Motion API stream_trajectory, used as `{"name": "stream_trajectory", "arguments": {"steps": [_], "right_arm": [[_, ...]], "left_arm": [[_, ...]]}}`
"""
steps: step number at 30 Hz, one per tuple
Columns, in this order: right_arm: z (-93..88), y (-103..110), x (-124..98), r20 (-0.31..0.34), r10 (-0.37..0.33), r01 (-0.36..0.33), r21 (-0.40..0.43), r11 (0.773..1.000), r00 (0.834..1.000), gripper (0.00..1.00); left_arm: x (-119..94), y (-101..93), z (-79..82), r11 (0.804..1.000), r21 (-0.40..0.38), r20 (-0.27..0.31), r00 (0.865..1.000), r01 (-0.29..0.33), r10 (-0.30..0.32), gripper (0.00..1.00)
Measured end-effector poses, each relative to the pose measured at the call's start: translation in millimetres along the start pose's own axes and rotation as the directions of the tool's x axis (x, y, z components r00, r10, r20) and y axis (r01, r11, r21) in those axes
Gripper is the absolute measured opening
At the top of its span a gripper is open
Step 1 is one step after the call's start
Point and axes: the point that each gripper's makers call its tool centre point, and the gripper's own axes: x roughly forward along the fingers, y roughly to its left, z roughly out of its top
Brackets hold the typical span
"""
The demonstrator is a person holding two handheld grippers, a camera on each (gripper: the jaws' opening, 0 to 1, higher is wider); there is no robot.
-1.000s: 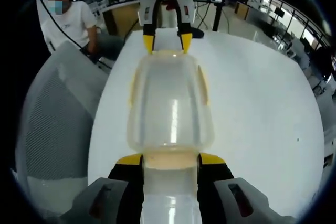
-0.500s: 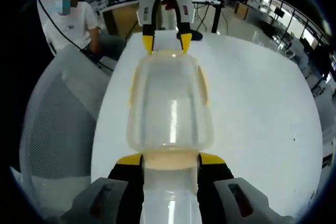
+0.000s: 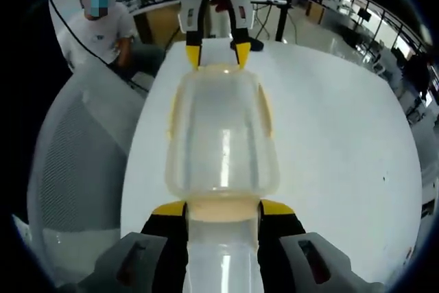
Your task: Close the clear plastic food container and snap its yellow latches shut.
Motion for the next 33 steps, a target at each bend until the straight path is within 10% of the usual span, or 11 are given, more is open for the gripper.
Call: {"name": "stream_trajectory", "arguments": {"steps": [33], "right_arm": [[-36.7,1,-21,-0.022,-0.004,0.004,0.018,1.0,1.0,0.38]], "left_arm": [[15,1.0,39.0,1.0,0.008,0.021,1.0,0.019,-0.019,0.37]]}}
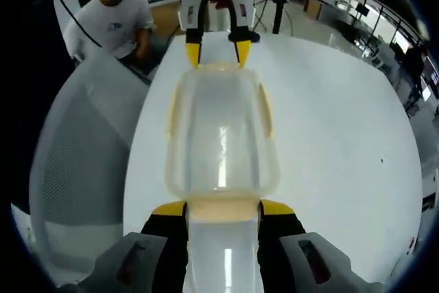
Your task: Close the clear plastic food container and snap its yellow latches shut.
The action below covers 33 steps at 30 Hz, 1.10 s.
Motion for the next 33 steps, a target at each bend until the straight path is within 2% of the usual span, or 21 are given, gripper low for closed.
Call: {"name": "stream_trajectory", "arguments": {"steps": [16,33], "right_arm": [[-24.8,2,-11,-0.013,0.005,-0.005,0.011,1.0,1.0,0.38],[-47.2,1,-19,-0.026,0.006,-0.006,0.015,1.0,1.0,0.38]], "left_arm": [[11,-2.5,26.0,1.0,0.002,0.007,1.0,0.017,-0.017,0.37],[21,-2.9,46.5,1.0,-0.004,0.021,0.999,0.026,-0.026,0.37]]}}
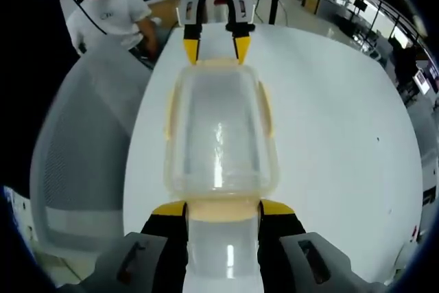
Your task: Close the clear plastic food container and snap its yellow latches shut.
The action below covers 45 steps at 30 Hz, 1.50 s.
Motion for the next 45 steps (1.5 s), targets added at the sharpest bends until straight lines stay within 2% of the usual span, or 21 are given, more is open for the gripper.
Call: {"name": "stream_trajectory", "arguments": {"steps": [15,23,37,45], "right_arm": [[-27.7,1,-9,-0.025,-0.01,0.01,0.002,1.0,1.0,0.38],[-36.7,-3,-15,-0.031,-0.01,0.01,0.0,1.0,0.999,0.38],[-51.3,-2,-21,-0.05,-0.009,0.008,-0.006,1.0,0.999,0.38],[-68.3,-1,-25,-0.061,-0.011,0.011,0.001,1.0,0.998,0.38]], "left_arm": [[15,-3.0,26.2,1.0,0.006,0.015,1.0,0.005,-0.006,0.37],[19,0.7,35.9,1.0,0.0,0.018,1.0,-0.012,0.012,0.37],[24,-1.9,52.3,1.0,0.008,0.011,1.0,0.001,-0.001,0.37],[31,-3.8,65.0,1.0,-0.001,0.026,1.0,0.006,-0.005,0.37]]}}
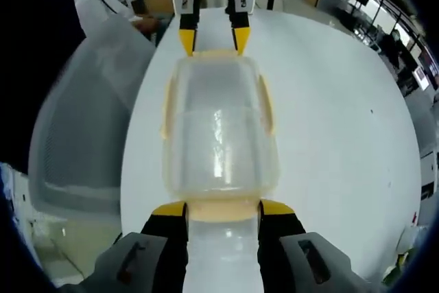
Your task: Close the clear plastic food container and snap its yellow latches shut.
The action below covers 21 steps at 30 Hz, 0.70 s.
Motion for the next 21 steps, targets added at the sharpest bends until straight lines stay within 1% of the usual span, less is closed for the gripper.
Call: {"name": "stream_trajectory", "arguments": {"steps": [7,13,19,21], "right_arm": [[-7.6,-1,-2,-0.005,-0.002,0.002,0.004,1.0,1.0,0.38],[-13.8,-5,-6,-0.007,-0.003,0.003,0.003,1.0,1.0,0.38],[-23.2,-10,-11,-0.02,-0.005,0.005,-0.007,1.0,1.0,0.38],[-25.8,-8,-13,-0.027,0.0,0.0,-0.012,1.0,1.0,0.38]], "left_arm": [[3,1.0,8.2,1.0,0.003,0.005,1.0,-0.003,0.003,0.37],[6,3.7,14.5,1.0,-0.011,0.009,1.0,-0.012,0.012,0.37],[9,6.1,25.9,1.0,-0.013,0.021,1.0,-0.017,0.017,0.37],[10,4.1,29.1,1.0,-0.016,0.03,1.0,-0.007,0.007,0.37]]}}
